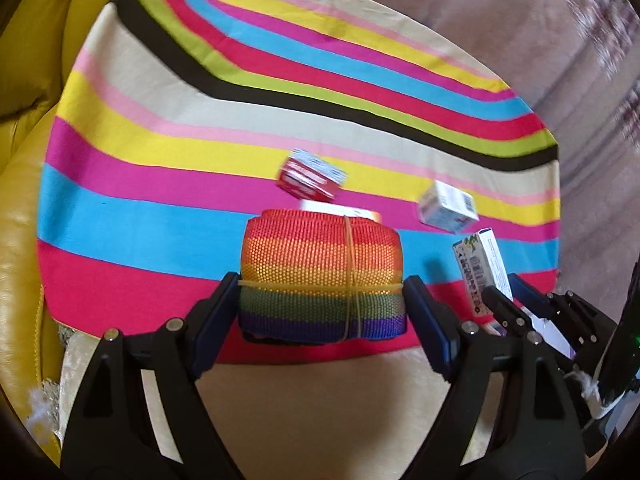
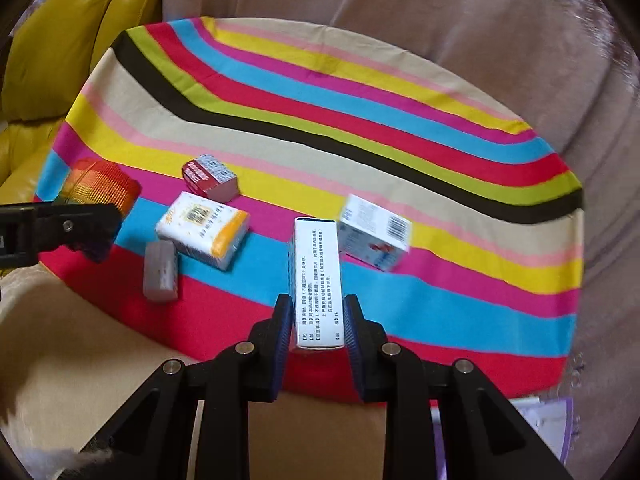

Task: Organize objects
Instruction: 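Carry the band and tall white box into the purple box and open both grippers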

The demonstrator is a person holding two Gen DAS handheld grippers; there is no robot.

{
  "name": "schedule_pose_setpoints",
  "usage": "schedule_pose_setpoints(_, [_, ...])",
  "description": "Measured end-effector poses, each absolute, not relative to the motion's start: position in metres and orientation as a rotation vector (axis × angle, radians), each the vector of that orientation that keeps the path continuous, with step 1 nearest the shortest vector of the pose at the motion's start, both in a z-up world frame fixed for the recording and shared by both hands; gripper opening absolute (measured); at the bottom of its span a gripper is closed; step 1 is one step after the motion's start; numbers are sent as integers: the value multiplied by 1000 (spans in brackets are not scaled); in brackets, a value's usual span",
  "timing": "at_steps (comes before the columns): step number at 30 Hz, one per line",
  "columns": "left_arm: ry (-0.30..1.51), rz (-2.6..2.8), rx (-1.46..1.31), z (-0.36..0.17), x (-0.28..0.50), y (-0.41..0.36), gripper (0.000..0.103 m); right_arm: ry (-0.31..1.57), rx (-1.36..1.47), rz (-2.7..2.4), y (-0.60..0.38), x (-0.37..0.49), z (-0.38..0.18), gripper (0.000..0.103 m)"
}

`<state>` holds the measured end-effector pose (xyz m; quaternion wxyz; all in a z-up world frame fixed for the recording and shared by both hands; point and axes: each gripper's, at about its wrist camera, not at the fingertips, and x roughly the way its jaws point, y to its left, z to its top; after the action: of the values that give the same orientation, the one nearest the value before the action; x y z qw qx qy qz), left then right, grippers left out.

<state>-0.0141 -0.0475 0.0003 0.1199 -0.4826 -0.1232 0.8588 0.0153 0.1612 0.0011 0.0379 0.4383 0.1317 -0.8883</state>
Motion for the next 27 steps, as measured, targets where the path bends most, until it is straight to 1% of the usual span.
schedule_pose_setpoints(4, [-323,2459,-1417,-1,-7,-24,84,284,1378,-2776,186,32,3,27])
schedule_pose_setpoints(7, [-304,2441,-1407,0,-2,-10,84,234,1389,-2813,202,44,4,27])
schedule_pose_setpoints(16, [-217,2370,-1391,1,13,33,84,130,1447,-2876,236,71,2,27])
schedule_pose_setpoints(27, [-139,2289,-1373,1,28,77,84,54,1500,-2939,268,95,1,27])
